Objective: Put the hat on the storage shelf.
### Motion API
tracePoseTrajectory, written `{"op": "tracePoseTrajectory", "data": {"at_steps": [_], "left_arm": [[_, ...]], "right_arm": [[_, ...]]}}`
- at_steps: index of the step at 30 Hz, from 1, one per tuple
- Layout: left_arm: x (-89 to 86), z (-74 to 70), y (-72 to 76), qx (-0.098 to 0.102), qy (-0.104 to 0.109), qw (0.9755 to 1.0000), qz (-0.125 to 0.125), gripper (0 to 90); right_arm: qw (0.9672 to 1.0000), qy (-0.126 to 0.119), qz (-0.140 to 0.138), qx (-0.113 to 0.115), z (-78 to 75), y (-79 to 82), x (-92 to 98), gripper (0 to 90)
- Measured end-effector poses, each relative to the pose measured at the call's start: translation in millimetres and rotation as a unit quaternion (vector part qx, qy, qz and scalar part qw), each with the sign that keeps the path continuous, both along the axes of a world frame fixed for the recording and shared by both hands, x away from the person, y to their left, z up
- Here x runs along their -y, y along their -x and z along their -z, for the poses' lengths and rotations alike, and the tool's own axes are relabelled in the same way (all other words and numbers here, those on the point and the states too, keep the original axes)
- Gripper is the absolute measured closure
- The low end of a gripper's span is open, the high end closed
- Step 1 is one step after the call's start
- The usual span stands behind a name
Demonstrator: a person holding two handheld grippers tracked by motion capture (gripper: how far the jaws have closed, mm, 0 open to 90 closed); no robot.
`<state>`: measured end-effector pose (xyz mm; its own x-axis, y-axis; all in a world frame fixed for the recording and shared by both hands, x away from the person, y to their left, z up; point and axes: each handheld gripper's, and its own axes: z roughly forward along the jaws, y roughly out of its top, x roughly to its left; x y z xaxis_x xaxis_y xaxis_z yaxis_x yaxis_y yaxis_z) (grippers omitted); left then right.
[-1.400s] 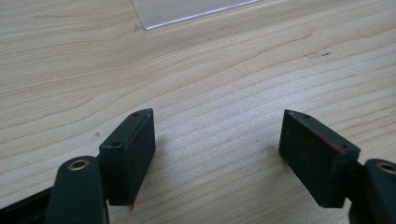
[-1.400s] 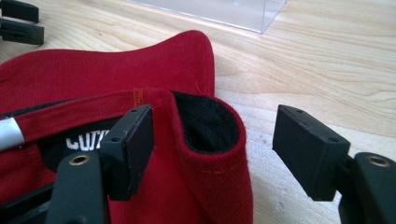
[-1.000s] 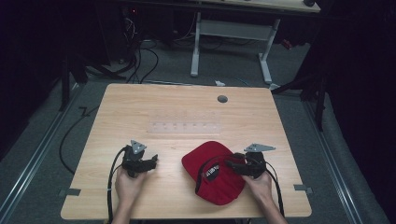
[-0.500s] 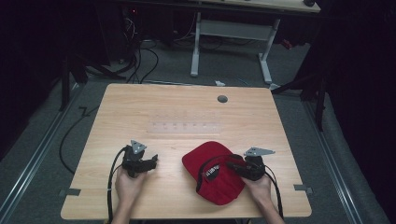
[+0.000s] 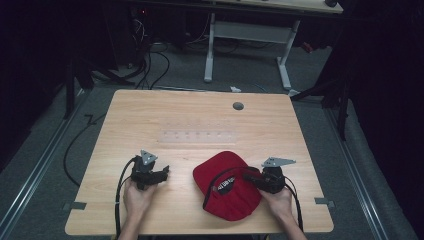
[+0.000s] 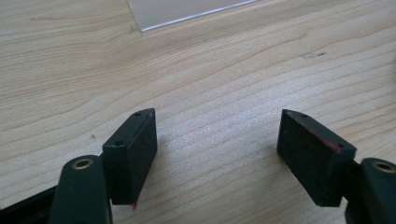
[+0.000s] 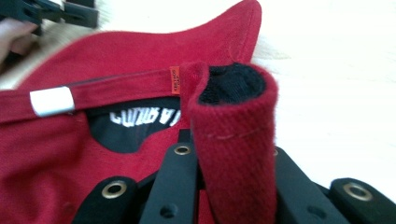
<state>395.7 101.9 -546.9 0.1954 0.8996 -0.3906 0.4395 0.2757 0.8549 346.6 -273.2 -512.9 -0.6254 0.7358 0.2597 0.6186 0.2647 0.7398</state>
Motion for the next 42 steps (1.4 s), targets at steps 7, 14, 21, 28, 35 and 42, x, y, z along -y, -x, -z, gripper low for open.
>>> {"op": "tracePoseTrajectory", "data": {"at_steps": [7,14,21,28,35,42], "left_arm": [[0.2,0.0,0.0,-0.001,0.000,1.0000,0.001,27.9],[2.2,-0.1,2.6,0.002,-0.003,0.9999,0.014,28.8],[11.6,-3.2,13.1,0.019,-0.016,0.9986,0.048,28.2],[21.5,-17.3,28.9,0.046,-0.019,0.9951,0.086,27.2],[35.6,-28.9,46.7,0.073,-0.032,0.9881,0.131,25.4],[50.4,-34.5,60.0,0.087,-0.043,0.9811,0.168,23.3]], "right_arm": [[0.9997,-0.022,0.000,-0.012,-6.6,0.6,4.0,85.4],[0.9994,-0.033,0.001,-0.007,-23.3,0.3,5.7,85.5],[0.9990,-0.044,0.005,-0.009,-32.4,-2.6,6.9,85.6],[0.9982,-0.058,0.013,-0.012,-39.4,-5.5,11.0,85.7],[0.9979,-0.061,0.015,-0.015,-50.1,-10.7,9.9,85.6],[0.9975,-0.065,0.015,-0.020,-58.2,-16.9,8.1,85.7]]}}
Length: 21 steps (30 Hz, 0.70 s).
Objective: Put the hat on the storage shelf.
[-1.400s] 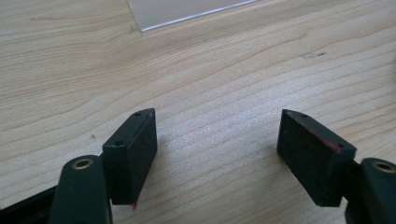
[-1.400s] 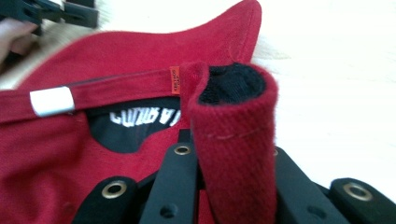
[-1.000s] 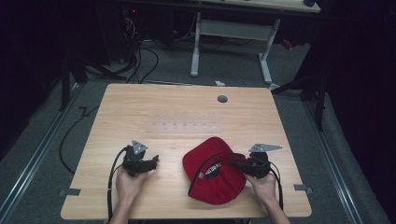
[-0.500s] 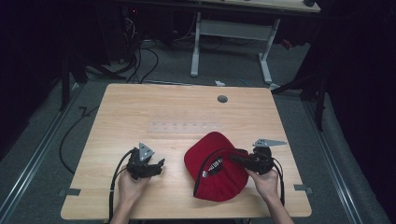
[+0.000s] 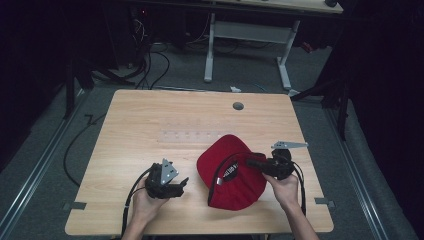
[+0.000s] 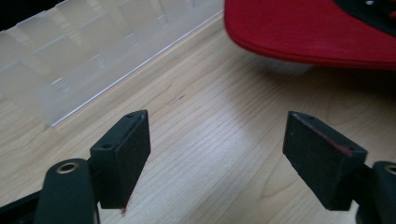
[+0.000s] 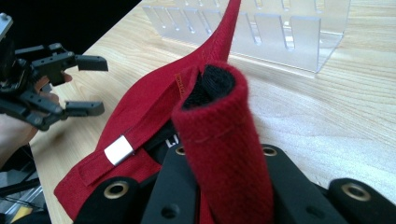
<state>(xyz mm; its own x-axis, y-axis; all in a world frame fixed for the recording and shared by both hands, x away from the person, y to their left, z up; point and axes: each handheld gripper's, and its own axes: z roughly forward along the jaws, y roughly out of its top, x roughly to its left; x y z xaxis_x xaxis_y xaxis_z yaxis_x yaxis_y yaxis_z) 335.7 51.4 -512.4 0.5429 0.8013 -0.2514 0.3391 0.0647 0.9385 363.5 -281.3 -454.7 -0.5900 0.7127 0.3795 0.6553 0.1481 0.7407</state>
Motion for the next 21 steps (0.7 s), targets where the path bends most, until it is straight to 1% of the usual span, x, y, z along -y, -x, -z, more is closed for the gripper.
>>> {"op": "tracePoseTrajectory", "data": {"at_steps": [4,8,10,14,21], "left_arm": [[9.2,-3.4,5.5,0.007,-0.008,0.9998,0.019,21.7],[17.5,-4.8,8.9,0.013,-0.013,0.9993,0.032,20.3],[21.3,-4.6,10.0,0.012,-0.018,0.9991,0.038,19.5],[28.2,-4.6,11.5,0.013,-0.021,0.9986,0.046,17.9],[36.6,-6.3,13.1,0.018,-0.029,0.9979,0.056,16.2]], "right_arm": [[1.0000,-0.005,0.003,-0.008,-4.3,-2.9,-1.1,85.7],[0.9998,-0.010,0.003,-0.014,-6.7,-5.7,-1.5,85.6],[0.9998,-0.010,0.003,-0.017,-7.9,-7.2,-2.4,85.7],[0.9997,-0.009,0.001,-0.022,-10.8,-10.5,-6.0,85.6],[0.9993,-0.016,-0.007,-0.032,-14.3,-15.2,-12.6,85.6]]}}
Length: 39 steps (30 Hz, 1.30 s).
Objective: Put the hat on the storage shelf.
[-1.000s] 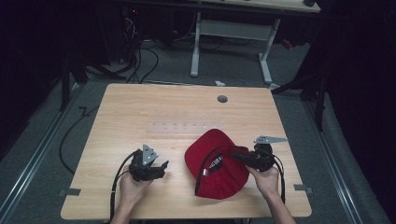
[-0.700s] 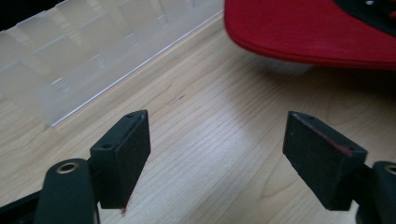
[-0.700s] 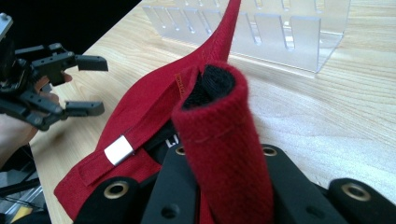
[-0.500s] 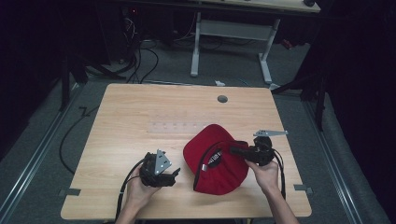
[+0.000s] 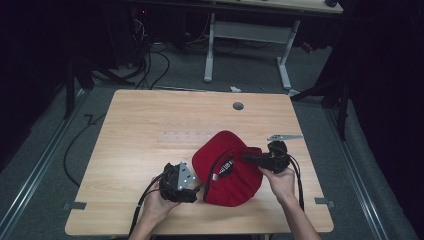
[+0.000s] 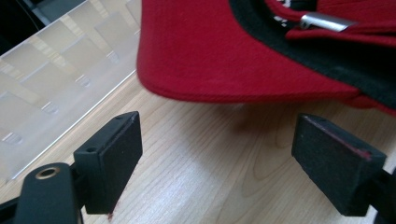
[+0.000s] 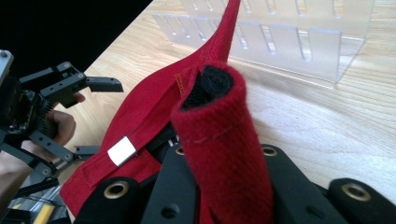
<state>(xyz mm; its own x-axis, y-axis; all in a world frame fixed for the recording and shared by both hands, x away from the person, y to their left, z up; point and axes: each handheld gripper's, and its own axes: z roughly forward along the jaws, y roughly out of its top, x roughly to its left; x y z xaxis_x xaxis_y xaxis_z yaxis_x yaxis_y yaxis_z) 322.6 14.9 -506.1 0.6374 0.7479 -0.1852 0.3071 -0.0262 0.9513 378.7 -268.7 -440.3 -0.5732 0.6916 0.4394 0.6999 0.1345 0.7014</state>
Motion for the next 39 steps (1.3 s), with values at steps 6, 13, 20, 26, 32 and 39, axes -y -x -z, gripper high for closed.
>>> {"op": "tracePoseTrajectory", "data": {"at_steps": [6,13,20,26,32,39], "left_arm": [[7.0,-1.5,1.4,0.009,-0.004,0.9999,0.005,15.7],[12.1,-0.7,2.6,0.017,-0.024,0.9995,0.006,15.3],[13.8,1.2,2.8,0.019,-0.037,0.9991,0.011,16.3],[15.6,4.5,3.6,0.018,-0.050,0.9985,0.014,16.2],[16.8,6.2,1.0,0.021,-0.050,0.9985,0.011,16.1],[12.4,5.5,-2.4,0.031,-0.047,0.9984,-0.005,16.5]], "right_arm": [[0.9999,-0.005,-0.007,-0.006,-2.9,-4.0,-4.9,85.6],[0.9997,-0.010,-0.009,-0.022,-1.2,-8.4,-9.2,85.6],[0.9992,-0.019,-0.015,-0.033,-0.5,-9.8,-10.1,85.5],[0.9983,-0.035,-0.024,-0.040,-3.8,-9.3,-9.9,85.5],[0.9977,-0.045,-0.027,-0.044,-6.6,-9.7,-7.4,85.5],[0.9973,-0.054,-0.025,-0.043,-11.2,-10.3,-3.7,85.4]]}}
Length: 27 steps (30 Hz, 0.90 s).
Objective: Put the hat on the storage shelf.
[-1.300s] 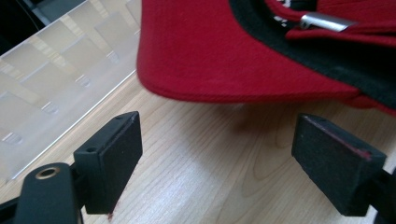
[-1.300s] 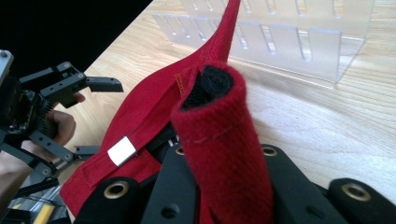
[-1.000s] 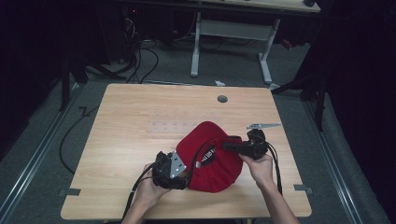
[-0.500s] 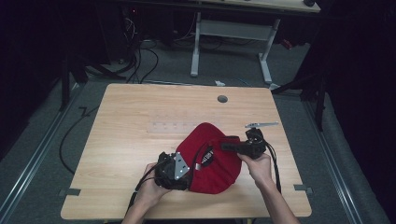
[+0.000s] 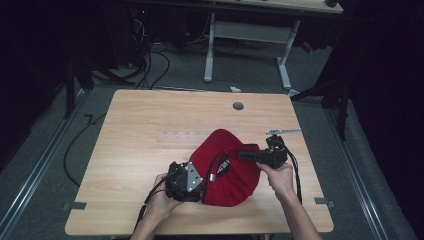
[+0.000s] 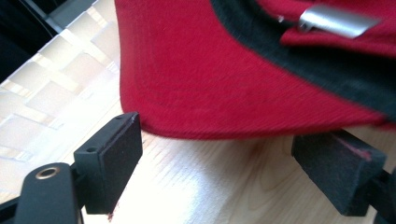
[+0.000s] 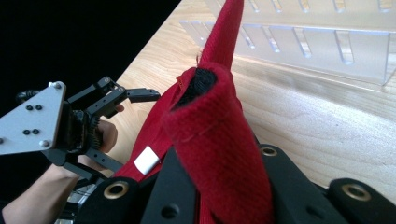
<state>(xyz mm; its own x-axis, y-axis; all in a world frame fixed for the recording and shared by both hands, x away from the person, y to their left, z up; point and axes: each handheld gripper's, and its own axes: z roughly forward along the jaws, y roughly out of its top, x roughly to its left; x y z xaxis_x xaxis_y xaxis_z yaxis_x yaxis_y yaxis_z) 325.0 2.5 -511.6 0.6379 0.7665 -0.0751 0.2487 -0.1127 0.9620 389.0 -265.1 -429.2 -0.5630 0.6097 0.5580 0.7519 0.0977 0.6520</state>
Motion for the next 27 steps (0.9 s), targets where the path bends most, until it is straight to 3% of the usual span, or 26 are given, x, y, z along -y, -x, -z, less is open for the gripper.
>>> {"op": "tracePoseTrajectory", "data": {"at_steps": [2,7,9,18,21,27], "left_arm": [[-0.2,0.4,-0.2,0.000,-0.004,1.0000,-0.001,16.3],[1.5,2.1,2.5,0.006,-0.011,0.9999,0.004,15.7],[-1.4,-0.9,2.4,0.007,0.002,1.0000,0.002,17.5],[-18.6,-16.4,-1.6,0.009,0.059,0.9982,0.002,44.1],[-21.1,-17.3,-3.2,0.001,0.057,0.9984,0.000,47.7],[-19.6,-17.2,-3.4,0.004,0.037,0.9993,-0.001,53.5]], "right_arm": [[1.0000,-0.004,0.000,-0.001,-1.3,0.2,0.4,85.4],[0.9997,0.023,-0.013,-0.002,3.4,-0.6,-12.4,85.4],[0.9997,0.020,-0.012,-0.008,5.3,-1.7,-13.0,85.4],[0.9987,0.049,-0.016,-0.004,10.9,1.4,-16.0,85.2],[0.9986,0.049,-0.021,-0.001,11.6,3.4,-17.8,85.1],[0.9984,0.051,-0.025,0.005,12.6,5.5,-20.3,85.0]]}}
